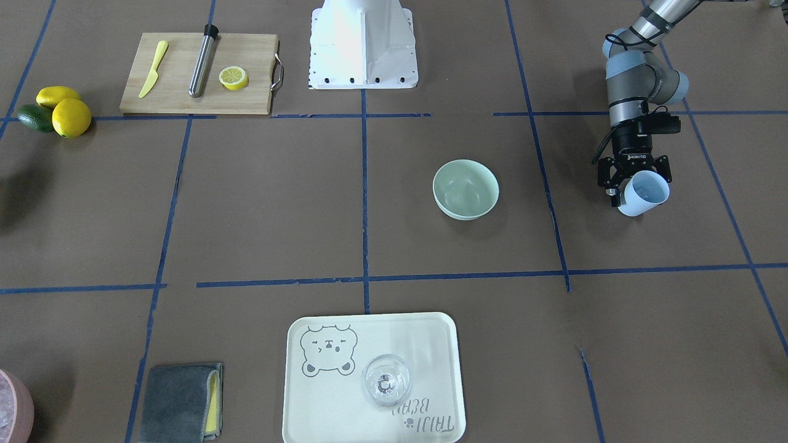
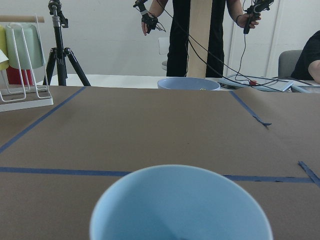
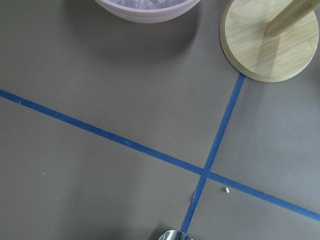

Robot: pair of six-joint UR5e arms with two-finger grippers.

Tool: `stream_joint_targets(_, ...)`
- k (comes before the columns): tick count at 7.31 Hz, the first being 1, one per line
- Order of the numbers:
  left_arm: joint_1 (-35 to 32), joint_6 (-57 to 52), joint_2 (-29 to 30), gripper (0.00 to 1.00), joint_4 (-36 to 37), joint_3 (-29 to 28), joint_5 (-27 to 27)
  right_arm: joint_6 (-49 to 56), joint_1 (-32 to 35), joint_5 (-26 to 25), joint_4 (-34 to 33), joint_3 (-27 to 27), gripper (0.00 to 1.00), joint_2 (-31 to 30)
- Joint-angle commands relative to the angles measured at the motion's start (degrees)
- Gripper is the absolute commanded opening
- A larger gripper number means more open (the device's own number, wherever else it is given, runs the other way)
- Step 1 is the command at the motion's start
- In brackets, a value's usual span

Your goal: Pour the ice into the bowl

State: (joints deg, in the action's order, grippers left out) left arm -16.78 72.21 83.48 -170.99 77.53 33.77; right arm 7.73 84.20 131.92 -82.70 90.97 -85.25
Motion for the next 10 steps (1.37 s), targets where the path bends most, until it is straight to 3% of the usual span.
stream_joint_targets(1,-0.18,-0.05,0.19,0.64,0.48,-0.36,-0.02,0.0,0.0,-0.09,0.0,-0.09,1.0,0.0)
stream_joint_targets(2,-0.18,-0.05,0.28,0.05,0.48,-0.27,0.07,0.0,-0.09,-0.09,0.0,-0.09,1.0,0.0)
stream_joint_targets(5,-0.01,-3.89,0.36,0.0,-0.3,2.78,1.2,-5.23,0.61,-0.44,0.0,-0.44,1.0,-0.44)
stream_joint_targets(7,-0.18,-17.41,0.8,0.04,-3.36,8.58,2.08,-4.83,1.84,-0.18,0.0,-0.27,1.0,-2.45)
stream_joint_targets(10,-0.19,-37.25,10.97,0.0,-3.56,9.39,1.74,-5.27,3.15,0.09,0.09,0.26,1.0,-7.81)
